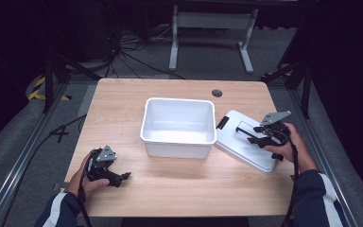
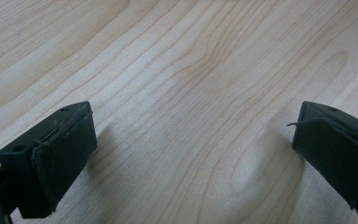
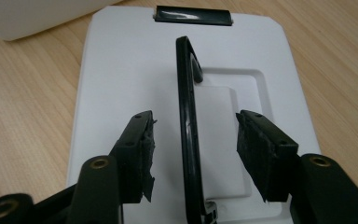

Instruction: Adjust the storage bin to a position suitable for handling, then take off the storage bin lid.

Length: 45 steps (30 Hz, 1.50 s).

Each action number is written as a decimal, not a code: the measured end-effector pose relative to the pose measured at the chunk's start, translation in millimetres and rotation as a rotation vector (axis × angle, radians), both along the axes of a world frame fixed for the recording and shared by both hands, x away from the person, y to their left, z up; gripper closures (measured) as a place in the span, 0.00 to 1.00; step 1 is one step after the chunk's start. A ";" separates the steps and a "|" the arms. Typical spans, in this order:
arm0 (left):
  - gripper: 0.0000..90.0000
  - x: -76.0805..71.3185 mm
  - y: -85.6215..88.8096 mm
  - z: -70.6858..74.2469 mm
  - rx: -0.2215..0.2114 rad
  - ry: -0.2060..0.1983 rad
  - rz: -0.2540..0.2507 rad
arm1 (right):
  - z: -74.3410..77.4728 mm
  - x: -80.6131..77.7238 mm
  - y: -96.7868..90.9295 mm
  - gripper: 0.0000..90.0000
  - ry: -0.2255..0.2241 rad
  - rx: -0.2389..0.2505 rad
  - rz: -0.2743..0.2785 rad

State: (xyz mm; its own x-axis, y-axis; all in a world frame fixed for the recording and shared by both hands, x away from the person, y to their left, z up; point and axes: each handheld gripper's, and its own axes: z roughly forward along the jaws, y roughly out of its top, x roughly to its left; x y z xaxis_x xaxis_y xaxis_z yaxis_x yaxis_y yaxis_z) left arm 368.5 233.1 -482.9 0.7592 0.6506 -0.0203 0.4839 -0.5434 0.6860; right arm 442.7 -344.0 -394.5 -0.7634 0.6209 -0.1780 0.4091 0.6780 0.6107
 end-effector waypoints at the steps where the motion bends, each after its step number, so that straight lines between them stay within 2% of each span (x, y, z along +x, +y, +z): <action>1: 0.00 -0.1 0.4 0.4 0.003 0.003 -0.001 | 1.9 -2.0 0.8 0.52 -0.001 0.005 0.001; 11: 0.00 -0.4 0.5 0.1 -0.001 0.001 0.001 | 6.6 -10.2 8.3 0.48 -0.028 0.008 0.008; 17: 0.00 -0.3 0.8 0.0 -0.003 0.004 -0.008 | 11.9 -13.8 7.3 0.46 -0.047 0.035 -0.003; 20: 0.00 -1.1 1.7 0.5 0.007 -0.007 0.006 | 13.8 -16.2 8.7 0.44 -0.060 0.039 -0.003; 30: 0.00 -0.7 1.9 0.4 0.003 0.002 -0.001 | 19.7 -32.1 15.8 0.40 -0.094 0.054 -0.009; 34: 0.00 -0.2 2.1 0.4 0.005 0.001 -0.007 | 21.3 -37.6 19.8 0.40 -0.105 0.062 0.020; 45: 0.00 -0.5 1.9 0.4 0.003 0.002 -0.004 | 19.8 -54.6 38.2 0.41 -0.096 0.071 0.094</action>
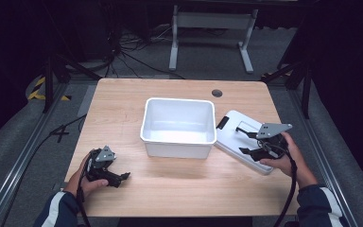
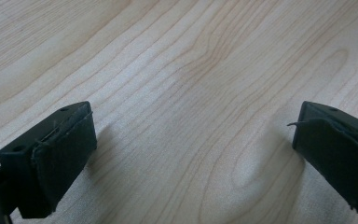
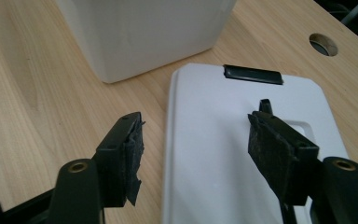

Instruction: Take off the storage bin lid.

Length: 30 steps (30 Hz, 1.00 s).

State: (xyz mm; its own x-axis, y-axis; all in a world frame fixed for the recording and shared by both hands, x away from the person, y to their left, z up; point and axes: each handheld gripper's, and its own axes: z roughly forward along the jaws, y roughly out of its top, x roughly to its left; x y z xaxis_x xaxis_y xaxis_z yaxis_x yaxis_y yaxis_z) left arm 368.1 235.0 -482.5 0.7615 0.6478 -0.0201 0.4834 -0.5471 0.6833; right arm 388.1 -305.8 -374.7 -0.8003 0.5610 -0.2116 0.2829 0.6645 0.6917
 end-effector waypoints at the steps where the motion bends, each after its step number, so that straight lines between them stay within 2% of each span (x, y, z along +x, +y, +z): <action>1: 0.00 0.0 0.0 0.0 0.000 0.000 0.000 | -0.5 -1.5 2.1 0.41 0.003 -0.003 0.001; 5: 0.00 -0.1 0.0 0.0 0.000 0.000 0.000 | -2.5 -5.8 7.6 0.41 0.012 -0.013 0.019; 19: 0.00 -0.1 0.0 0.0 0.001 0.000 0.000 | -25.5 -17.9 26.4 0.38 0.052 -0.085 0.079; 26: 0.00 -0.2 0.1 0.1 0.002 -0.002 0.002 | -35.4 -22.1 26.2 0.37 0.061 -0.096 0.079; 28: 0.00 -0.2 0.1 0.1 0.002 -0.002 0.002 | -41.1 -25.5 25.5 0.36 0.066 -0.086 0.081; 30: 0.00 -0.2 0.0 0.1 0.002 -0.002 0.002 | -46.6 -27.5 25.4 0.36 0.068 -0.096 0.087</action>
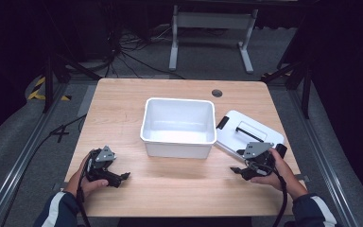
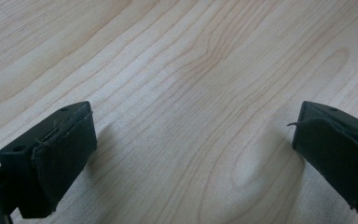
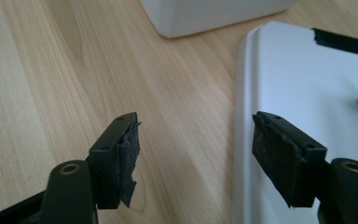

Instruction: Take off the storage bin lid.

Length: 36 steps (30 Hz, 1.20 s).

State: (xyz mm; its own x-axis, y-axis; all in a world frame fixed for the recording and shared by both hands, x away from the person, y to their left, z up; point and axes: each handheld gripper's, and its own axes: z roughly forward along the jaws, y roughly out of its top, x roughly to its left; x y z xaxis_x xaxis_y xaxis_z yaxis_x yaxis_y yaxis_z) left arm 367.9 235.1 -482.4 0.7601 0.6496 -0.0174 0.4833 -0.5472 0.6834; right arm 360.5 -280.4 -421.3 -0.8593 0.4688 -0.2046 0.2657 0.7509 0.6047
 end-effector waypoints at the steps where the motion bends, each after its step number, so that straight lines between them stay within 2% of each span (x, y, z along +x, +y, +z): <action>1: 0.00 0.0 0.0 0.0 0.000 0.000 0.000 | -2.1 -1.3 -0.3 0.36 0.007 0.002 0.005; 4: 0.00 0.1 0.0 0.0 0.000 0.000 0.000 | -8.5 -4.2 -1.3 0.35 0.001 -0.011 0.015; 8: 0.00 0.0 0.0 0.0 0.000 0.000 0.000 | -15.9 -7.9 -4.2 0.34 0.019 0.006 0.000; 10: 0.00 0.0 0.0 -0.1 -0.001 0.000 0.000 | -20.0 -11.5 -7.0 0.34 0.020 -0.001 -0.002; 16: 0.00 0.1 -0.1 -0.1 -0.002 0.002 0.000 | -30.5 -17.6 -21.6 0.30 0.038 0.056 -0.045; 18: 0.00 0.6 0.0 0.0 0.000 0.002 -0.005 | -32.5 -17.9 -24.1 0.29 0.043 0.059 -0.054; 21: 0.00 1.4 -0.7 -0.8 -0.006 -0.008 0.001 | -38.3 -18.9 -34.5 0.26 0.070 0.128 -0.079; 24: 0.00 1.3 -0.5 -0.4 -0.002 -0.005 -0.001 | -46.6 -18.4 -45.9 0.25 0.067 0.217 -0.075; 25: 0.00 1.1 -0.8 -0.8 -0.007 -0.004 0.001 | -47.6 -18.8 -48.0 0.25 0.064 0.225 -0.071; 29: 0.00 1.0 -0.1 0.2 0.006 -0.005 -0.003 | -47.5 -18.3 -50.3 0.25 0.062 0.225 -0.071; 36: 0.00 0.3 -0.4 0.0 0.001 0.002 0.004 | -47.5 -18.3 -50.2 0.25 0.063 0.227 -0.071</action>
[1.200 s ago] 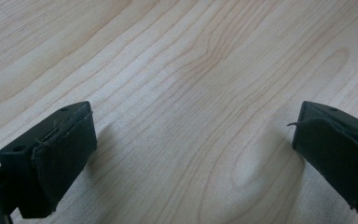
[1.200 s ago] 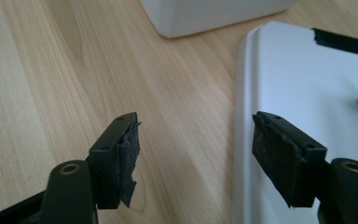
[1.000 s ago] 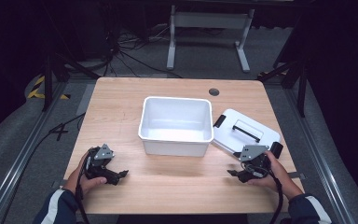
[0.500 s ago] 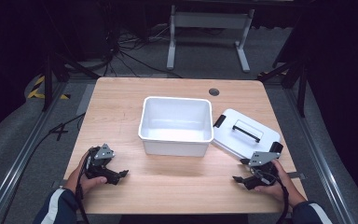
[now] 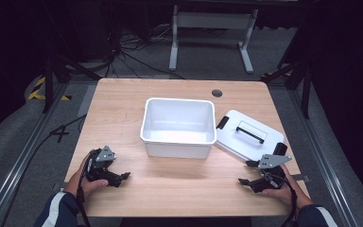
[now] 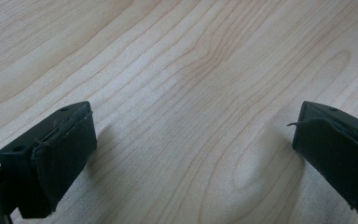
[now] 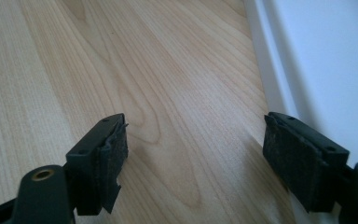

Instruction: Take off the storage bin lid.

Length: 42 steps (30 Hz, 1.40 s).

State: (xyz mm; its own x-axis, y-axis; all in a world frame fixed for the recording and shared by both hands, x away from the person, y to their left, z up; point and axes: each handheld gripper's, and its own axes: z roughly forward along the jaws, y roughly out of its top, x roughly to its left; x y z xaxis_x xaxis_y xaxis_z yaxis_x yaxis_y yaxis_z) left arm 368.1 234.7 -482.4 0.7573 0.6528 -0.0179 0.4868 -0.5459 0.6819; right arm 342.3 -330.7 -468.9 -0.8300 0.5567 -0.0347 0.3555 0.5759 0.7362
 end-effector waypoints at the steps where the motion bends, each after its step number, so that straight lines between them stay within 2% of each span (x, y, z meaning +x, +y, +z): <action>1: 0.00 0.0 0.0 0.0 0.000 0.000 0.000 | 0.0 0.0 0.0 0.25 0.000 0.000 0.000; 42: 0.00 1.0 -0.8 -0.7 -0.007 -0.009 0.007 | 0.0 -0.1 0.3 0.25 0.003 0.000 -0.004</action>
State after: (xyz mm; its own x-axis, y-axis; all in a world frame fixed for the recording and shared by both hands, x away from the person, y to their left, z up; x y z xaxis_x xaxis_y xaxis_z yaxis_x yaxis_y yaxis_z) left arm 369.1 233.9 -483.2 0.7530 0.6579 -0.0161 0.4844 -0.5375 0.6902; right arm 342.1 -330.4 -468.9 -0.8278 0.5601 -0.0320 0.3601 0.5741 0.7353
